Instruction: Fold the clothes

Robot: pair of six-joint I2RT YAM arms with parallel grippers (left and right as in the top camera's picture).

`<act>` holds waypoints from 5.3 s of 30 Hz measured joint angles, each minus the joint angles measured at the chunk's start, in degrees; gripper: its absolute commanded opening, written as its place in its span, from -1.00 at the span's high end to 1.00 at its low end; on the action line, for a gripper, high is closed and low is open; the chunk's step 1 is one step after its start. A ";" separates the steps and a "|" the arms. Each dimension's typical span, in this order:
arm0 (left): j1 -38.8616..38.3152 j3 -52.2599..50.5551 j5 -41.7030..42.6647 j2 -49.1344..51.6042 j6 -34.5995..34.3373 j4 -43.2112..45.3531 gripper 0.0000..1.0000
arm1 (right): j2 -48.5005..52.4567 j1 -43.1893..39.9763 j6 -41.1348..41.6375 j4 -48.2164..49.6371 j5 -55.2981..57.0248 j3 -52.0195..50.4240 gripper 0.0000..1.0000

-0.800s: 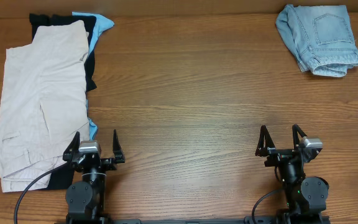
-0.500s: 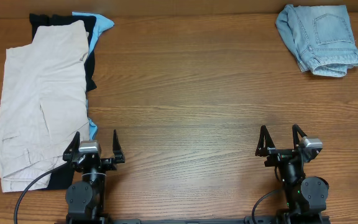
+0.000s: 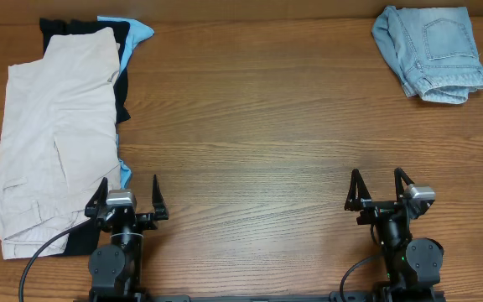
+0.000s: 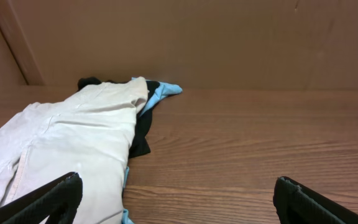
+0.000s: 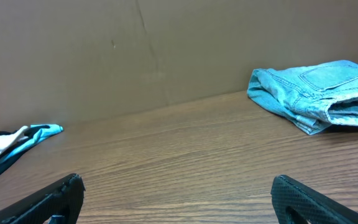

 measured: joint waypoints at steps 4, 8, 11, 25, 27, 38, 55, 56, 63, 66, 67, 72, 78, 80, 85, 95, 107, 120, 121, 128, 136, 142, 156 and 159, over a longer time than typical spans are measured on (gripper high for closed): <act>0.00 -0.02 0.00 0.00 0.00 0.00 -1.00 | 0.00 0.00 0.00 -0.02 0.00 0.00 -1.00; 0.00 0.00 0.00 0.00 0.00 0.00 -0.99 | 0.00 0.00 0.00 -0.02 0.00 0.00 -1.00; 0.00 -0.02 0.00 0.00 0.02 0.00 -1.00 | 0.00 0.00 0.00 -0.02 0.00 0.00 -1.00; 0.00 -0.02 -0.79 0.00 0.02 0.04 -1.00 | 0.00 0.00 0.02 0.04 0.24 0.00 -1.00; 0.00 0.00 -0.92 0.00 0.02 0.13 -1.00 | 0.00 0.02 0.00 1.31 0.26 0.00 -1.00; 0.00 0.33 3.37 0.02 0.00 6.34 -1.00 | 0.00 0.00 0.00 14.40 0.24 0.02 -1.00; 0.00 38.95 4.61 20.00 0.00 -21.94 -1.00 | 9.66 0.02 -7.78 -2.40 -0.09 25.40 -1.00; 0.00 42.93 4.68 23.54 0.02 -24.90 -1.00 | 12.20 0.02 -8.07 -4.44 -0.66 28.52 -1.00; 0.00 67.30 5.35 45.92 0.22 -48.35 -1.00 | 33.75 0.00 -9.01 -22.32 -6.05 51.52 -1.00; 0.00 75.36 6.34 54.23 1.62 -54.75 -1.00 | 43.54 0.02 -9.09 -29.62 -8.87 61.07 -1.00; 0.00 76.89 6.56 56.61 2.05 -55.41 -1.00 | 46.88 0.00 -9.11 -32.20 -10.21 64.02 -1.00; 0.00 78.09 6.64 65.29 3.04 -57.61 -1.00 | 60.63 0.00 -8.59 -33.42 -16.31 71.43 -1.00; 0.07 78.12 3.48 75.71 2.82 -57.90 -1.00 | 72.91 0.04 -6.73 -33.73 -25.27 71.56 -1.00; 0.42 78.12 0.94 78.82 2.23 -58.18 -1.00 | 76.15 0.04 -6.38 -34.10 -27.17 71.56 -0.96; 3.85 78.12 -3.85 86.82 -0.20 -59.14 -0.96 | 82.95 0.04 -5.95 -35.76 -29.42 71.56 -0.88; 10.80 78.12 -6.56 100.32 -1.07 -56.33 -0.83 | 86.40 0.04 -5.95 -36.37 -30.29 71.56 -0.76; 10.82 78.12 -7.21 111.12 1.14 -52.52 0.00 | 86.40 0.04 -5.95 -36.04 -30.34 71.56 -0.66; 10.80 86.07 -10.86 112.10 0.98 -64.48 0.92 | 86.40 0.04 -5.88 -35.82 -30.71 71.56 -0.47; 10.80 88.74 -10.64 112.30 1.01 -67.38 0.92 | 86.40 0.04 -5.95 -35.76 -30.73 71.56 -0.43; 8.68 108.61 -4.28 112.52 0.79 -79.82 0.92 | 86.40 -0.48 -3.39 -35.65 -30.75 71.56 -0.31; -3.91 115.05 3.15 112.56 0.59 -78.01 0.92 | 86.14 -6.67 -1.25 -43.19 -30.95 72.61 -0.28; -16.39 115.05 5.51 112.63 0.59 -67.25 0.92 | 82.95 -11.78 -1.03 -46.86 -30.95 72.91 -0.28; -32.02 115.43 8.20 120.30 0.63 -41.09 -1.00 | 80.74 -18.12 -1.46 -51.06 -27.41 73.33 -0.49; -31.74 115.75 8.15 121.11 1.25 -44.52 -1.00 | 80.74 -18.12 -1.53 -51.78 -26.23 73.33 -0.52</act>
